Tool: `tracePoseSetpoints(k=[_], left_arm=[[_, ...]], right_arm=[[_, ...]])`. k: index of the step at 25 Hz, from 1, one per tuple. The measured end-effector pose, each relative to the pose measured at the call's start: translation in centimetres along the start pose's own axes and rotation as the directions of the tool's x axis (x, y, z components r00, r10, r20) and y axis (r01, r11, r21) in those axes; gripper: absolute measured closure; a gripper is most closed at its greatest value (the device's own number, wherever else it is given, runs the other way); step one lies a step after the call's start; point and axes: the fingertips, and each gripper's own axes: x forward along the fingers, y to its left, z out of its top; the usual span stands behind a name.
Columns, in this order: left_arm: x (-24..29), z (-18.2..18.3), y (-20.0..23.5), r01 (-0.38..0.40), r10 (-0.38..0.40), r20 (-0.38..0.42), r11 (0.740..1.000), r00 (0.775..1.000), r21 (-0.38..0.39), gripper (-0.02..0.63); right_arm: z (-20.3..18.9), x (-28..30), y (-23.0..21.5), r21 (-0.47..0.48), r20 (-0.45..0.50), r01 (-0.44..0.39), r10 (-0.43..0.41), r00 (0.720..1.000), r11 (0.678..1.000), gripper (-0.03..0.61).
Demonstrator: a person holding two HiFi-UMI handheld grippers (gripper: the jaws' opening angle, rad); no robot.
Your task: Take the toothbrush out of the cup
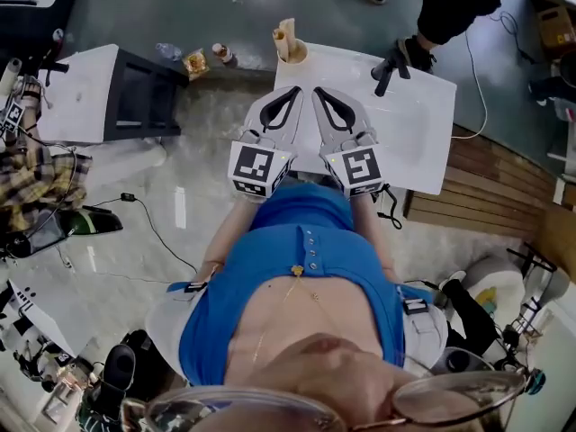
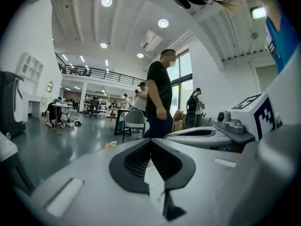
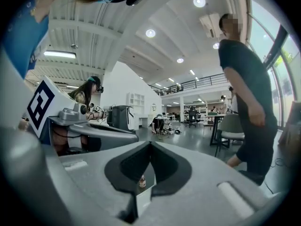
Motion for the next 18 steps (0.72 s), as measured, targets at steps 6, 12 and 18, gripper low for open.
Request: tracePoseSetpoints(k=[6, 12, 18], left_arm=[[0.5, -0.9, 3.1, 0.038, -0.038, -0.024, 0.999, 0.999, -0.019, 0.612], [1.1, -1.5, 5.3, 0.075, -0.076, -0.037, 0.997, 0.996, -0.030, 0.612], [1.9, -1.3, 5.8, 0.082, -0.083, -0.045, 0.996, 0.996, -0.034, 0.612]], right_arm=[[-1.0, 2.9, 0.2, 0.006, -0.035, 0.048, -0.048, 0.998, 0.999, 0.577], [-1.5, 4.9, 0.5, -0.005, -0.053, 0.084, -0.084, 0.995, 0.996, 0.577], [-1.4, 5.3, 0.1, -0.009, -0.053, 0.102, -0.102, 0.993, 0.995, 0.577]])
